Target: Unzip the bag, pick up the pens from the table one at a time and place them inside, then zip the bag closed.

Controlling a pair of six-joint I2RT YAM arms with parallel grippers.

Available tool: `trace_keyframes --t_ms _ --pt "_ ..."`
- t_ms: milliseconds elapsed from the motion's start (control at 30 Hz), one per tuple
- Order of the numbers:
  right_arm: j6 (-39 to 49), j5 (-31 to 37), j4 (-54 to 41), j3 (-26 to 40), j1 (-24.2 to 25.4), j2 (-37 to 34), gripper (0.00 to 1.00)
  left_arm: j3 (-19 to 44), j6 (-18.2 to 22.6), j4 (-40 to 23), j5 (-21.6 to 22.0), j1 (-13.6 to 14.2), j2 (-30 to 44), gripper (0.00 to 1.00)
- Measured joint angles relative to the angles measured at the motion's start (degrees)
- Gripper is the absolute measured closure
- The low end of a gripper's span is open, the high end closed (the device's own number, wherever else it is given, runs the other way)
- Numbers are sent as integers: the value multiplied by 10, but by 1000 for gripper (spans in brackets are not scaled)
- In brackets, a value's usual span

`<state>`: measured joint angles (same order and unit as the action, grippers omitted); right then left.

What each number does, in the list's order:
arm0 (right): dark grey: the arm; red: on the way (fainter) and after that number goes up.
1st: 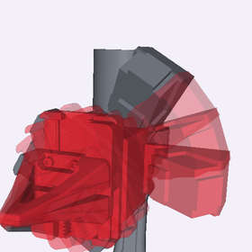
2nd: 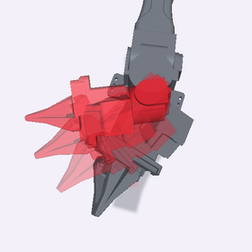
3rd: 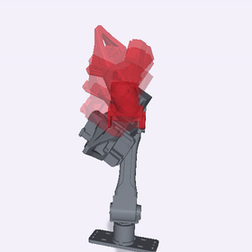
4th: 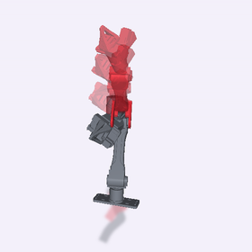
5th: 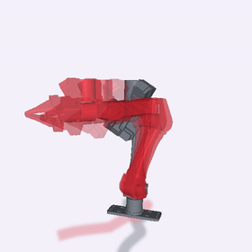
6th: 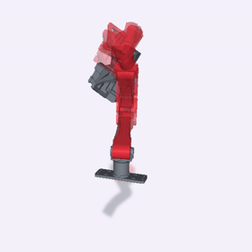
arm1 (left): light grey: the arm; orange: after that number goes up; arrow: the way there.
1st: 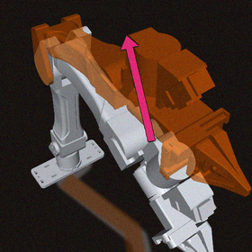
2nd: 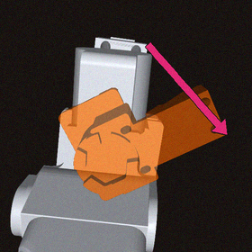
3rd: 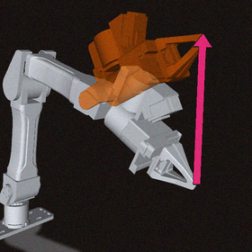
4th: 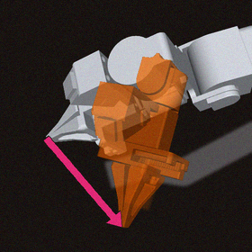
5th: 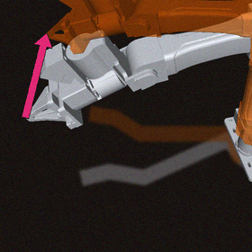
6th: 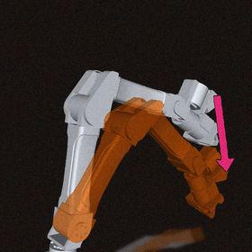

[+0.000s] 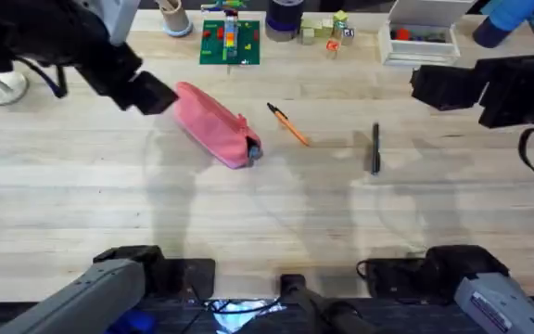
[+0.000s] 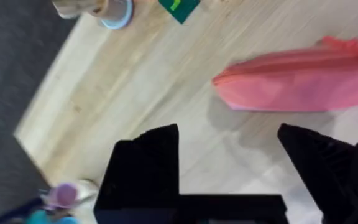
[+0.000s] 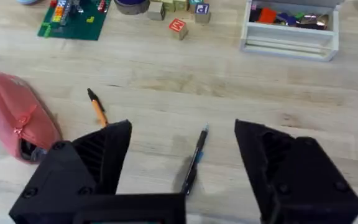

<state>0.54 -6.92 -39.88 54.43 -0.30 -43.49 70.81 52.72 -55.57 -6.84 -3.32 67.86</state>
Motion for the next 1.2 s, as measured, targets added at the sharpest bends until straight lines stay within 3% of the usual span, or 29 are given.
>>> trace_keyframes --t_ms 100,200,467,867,1200 --pt "0 0 0 0 0 0 6 1 74 22 0 -28 0 8" --pt "0 0 0 0 0 0 6 5 110 26 1 -45 6 7" --pt "0 0 0 0 0 0 6 5 143 -15 2 -46 41 7" --pt "0 0 0 0 0 0 6 5 154 -6 -10 -46 54 8" --pt "-5 0 0 0 0 0 6 5 278 -2 -99 -46 121 8"
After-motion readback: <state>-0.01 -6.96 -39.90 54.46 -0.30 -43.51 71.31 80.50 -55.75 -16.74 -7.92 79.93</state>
